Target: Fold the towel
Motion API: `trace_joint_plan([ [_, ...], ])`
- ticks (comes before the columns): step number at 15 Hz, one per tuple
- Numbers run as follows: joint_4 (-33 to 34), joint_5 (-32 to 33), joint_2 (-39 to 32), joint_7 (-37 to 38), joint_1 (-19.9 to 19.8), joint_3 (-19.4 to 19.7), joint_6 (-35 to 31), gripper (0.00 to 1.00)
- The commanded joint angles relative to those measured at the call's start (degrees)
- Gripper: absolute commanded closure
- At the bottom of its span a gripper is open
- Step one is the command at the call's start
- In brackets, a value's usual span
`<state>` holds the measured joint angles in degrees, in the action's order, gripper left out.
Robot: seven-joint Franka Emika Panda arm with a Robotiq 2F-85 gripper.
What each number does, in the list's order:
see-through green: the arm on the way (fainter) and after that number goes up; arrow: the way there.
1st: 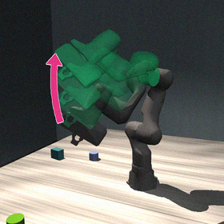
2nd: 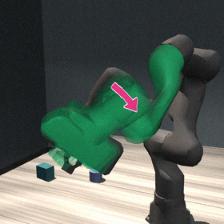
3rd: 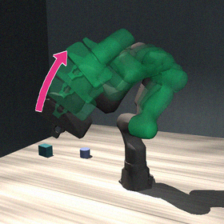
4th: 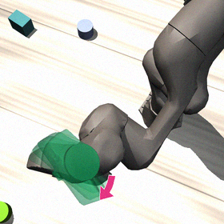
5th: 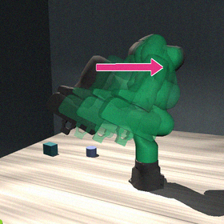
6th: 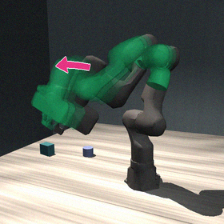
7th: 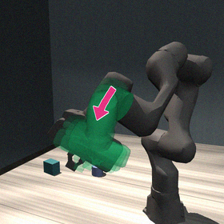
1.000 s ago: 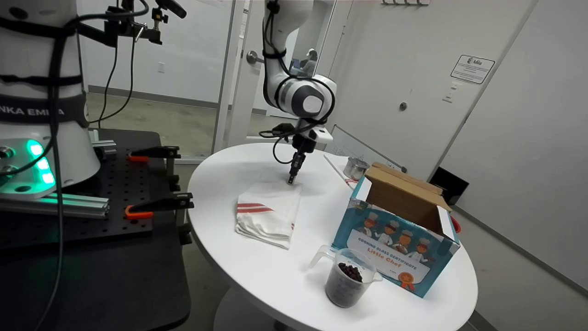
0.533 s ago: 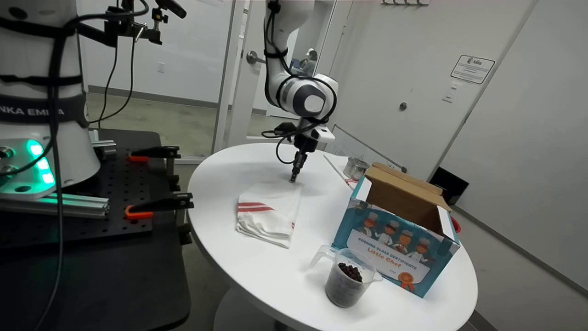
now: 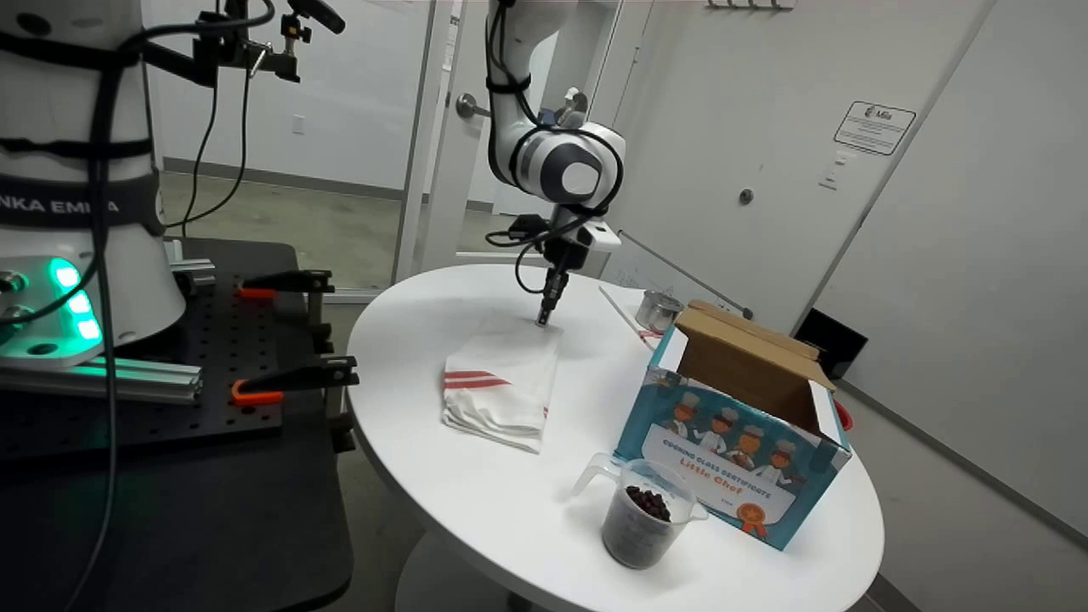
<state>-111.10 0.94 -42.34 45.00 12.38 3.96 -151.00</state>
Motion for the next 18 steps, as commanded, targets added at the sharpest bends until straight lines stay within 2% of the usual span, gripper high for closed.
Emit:
trace_joint_plan([
  [1,-6.73,-0.55,7.0,-3.13,1.27,-0.23,-2.17,0.98],
  [7,-15.02,0.76,18.27,-5.15,3.92,-0.34,-4.27,0.98],
  [14,-17.59,3.62,27.12,-2.64,5.4,-0.38,-2.48,0.98],
  [18,-18.5,6.75,33.9,-0.91,4.93,-0.58,1.14,0.98],
])
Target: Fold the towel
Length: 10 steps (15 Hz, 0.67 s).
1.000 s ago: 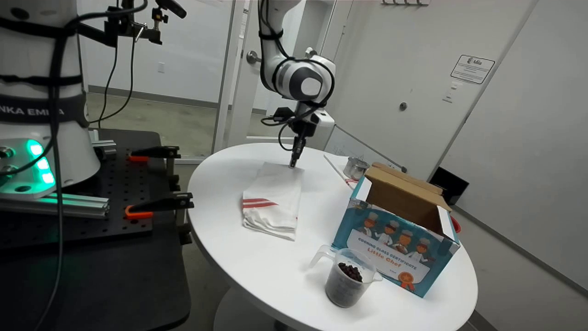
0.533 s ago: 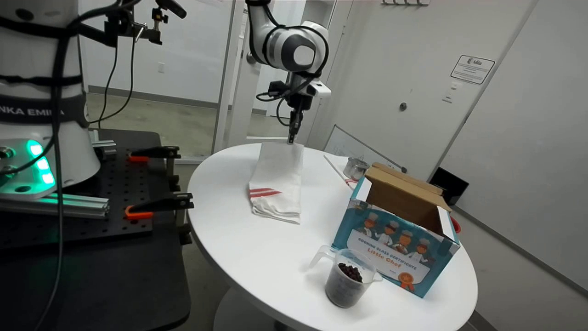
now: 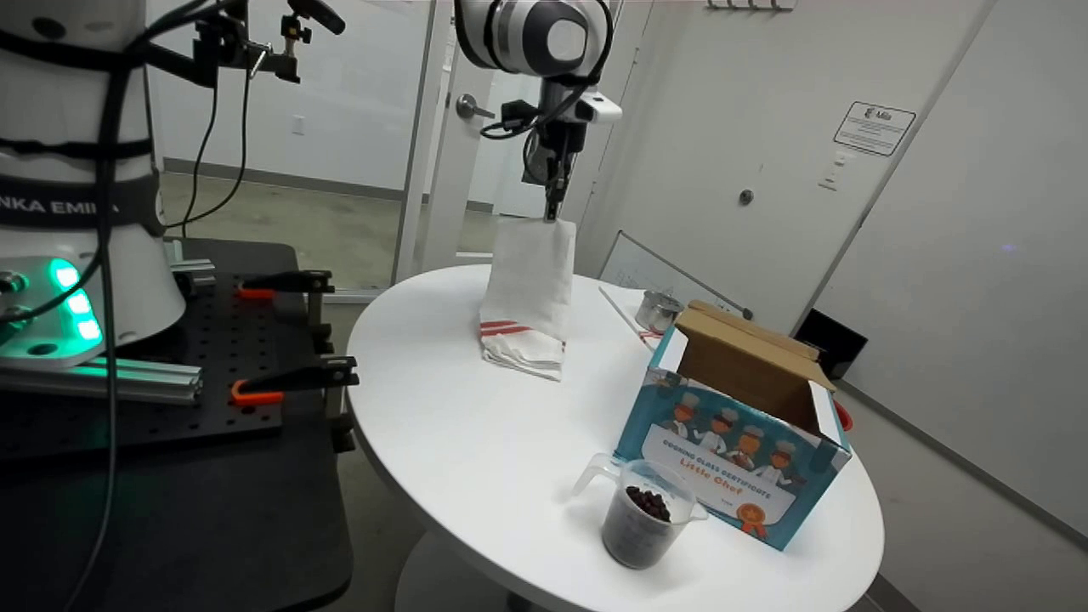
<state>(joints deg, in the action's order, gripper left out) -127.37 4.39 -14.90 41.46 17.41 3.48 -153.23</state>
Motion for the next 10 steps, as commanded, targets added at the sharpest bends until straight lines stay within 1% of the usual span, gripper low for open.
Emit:
trace_joint_plan([
  [1,-1.3,5.05,7.02,4.18,0.0,-0.33,5.14,0.99],
  [4,1.69,9.95,6.7,8.34,-0.77,-2.21,10.35,0.99],
  [10,2.44,11.84,9.25,11.12,-1.58,-5.94,15.24,0.99],
])
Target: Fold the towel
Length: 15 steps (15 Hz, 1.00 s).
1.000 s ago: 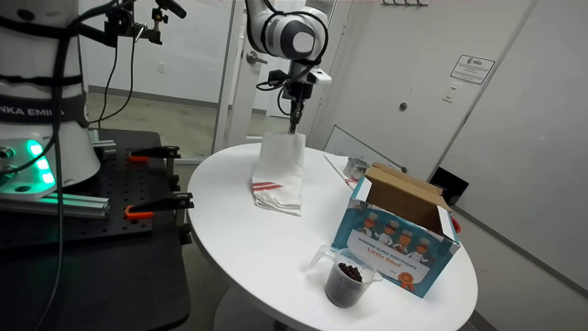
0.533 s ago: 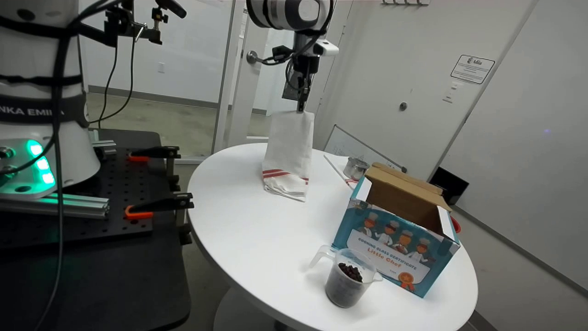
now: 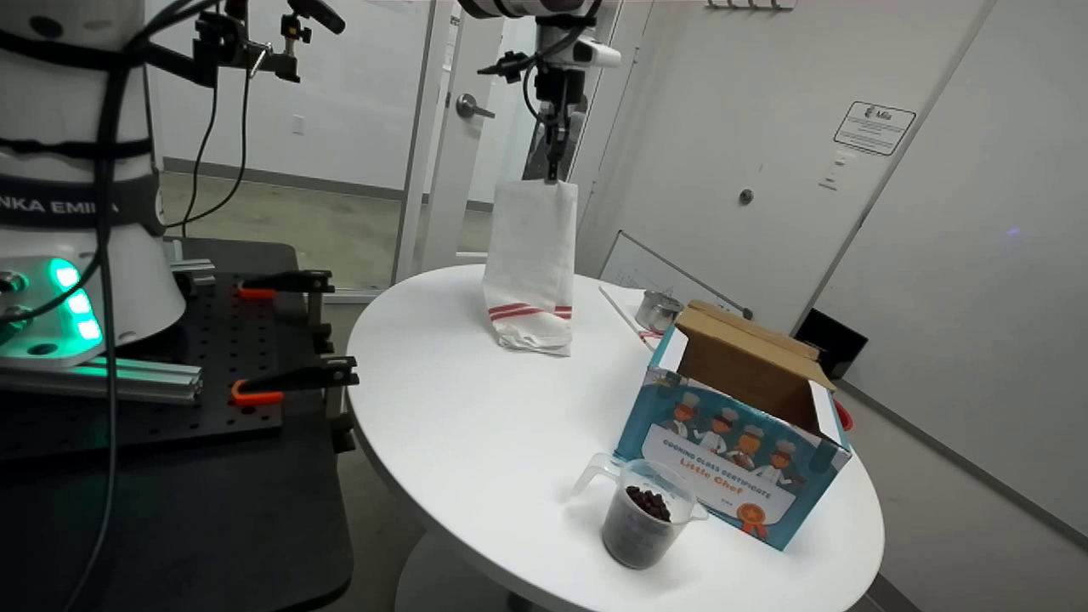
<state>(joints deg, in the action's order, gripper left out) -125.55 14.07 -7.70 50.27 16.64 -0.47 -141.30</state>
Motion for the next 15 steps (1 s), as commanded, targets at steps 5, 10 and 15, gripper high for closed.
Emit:
trace_joint_plan([
  [5,4.58,11.95,-2.02,8.99,0.38,-4.32,10.91,0.99],
  [10,8.18,16.99,-6.82,11.75,1.47,-5.48,17.56,0.99],
  [15,11.05,18.55,-12.59,11.01,2.66,-5.19,20.15,0.99],
])
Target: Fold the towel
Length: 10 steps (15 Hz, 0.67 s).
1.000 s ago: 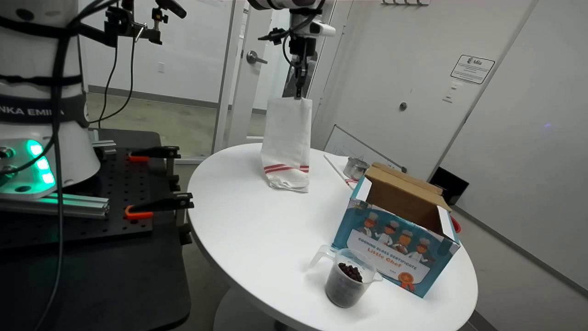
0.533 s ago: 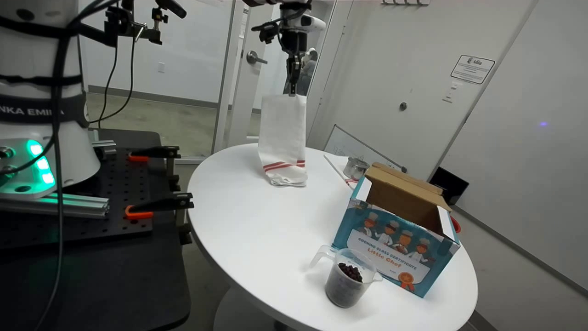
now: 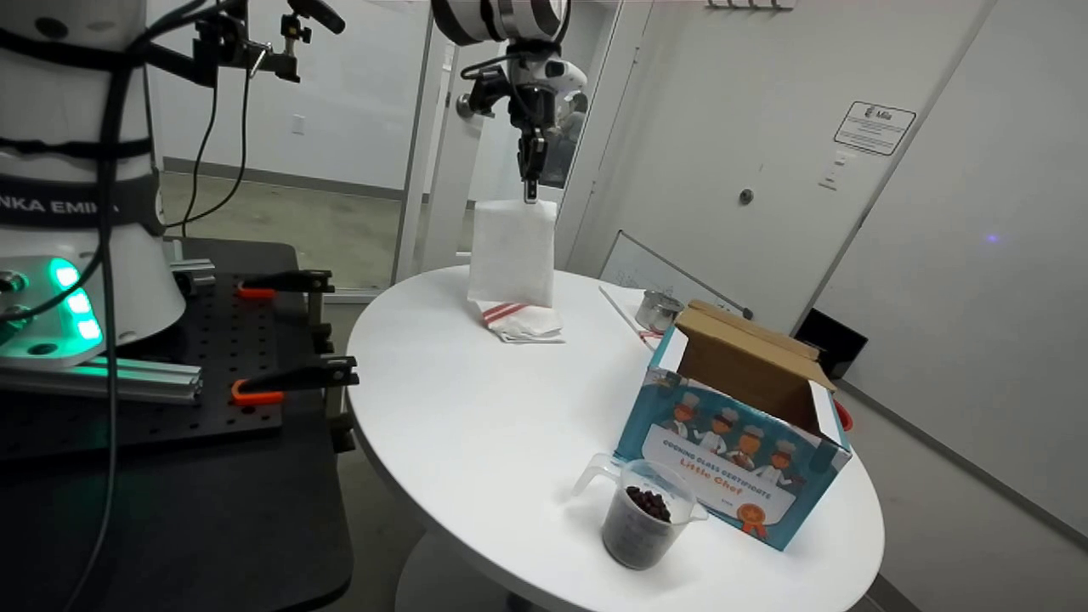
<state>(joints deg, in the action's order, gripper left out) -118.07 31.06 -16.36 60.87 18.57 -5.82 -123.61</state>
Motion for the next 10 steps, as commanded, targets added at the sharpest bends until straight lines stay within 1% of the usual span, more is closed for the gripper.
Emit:
trace_joint_plan([
  [1,4.0,1.25,-5.06,-0.22,0.68,0.35,2.34,0.99],
  [6,4.26,0.46,-8.77,-2.7,-0.9,2.46,-0.22,0.99],
  [10,3.55,1.62,-10.89,-4.81,-1.92,4.9,-1.7,0.99],
])
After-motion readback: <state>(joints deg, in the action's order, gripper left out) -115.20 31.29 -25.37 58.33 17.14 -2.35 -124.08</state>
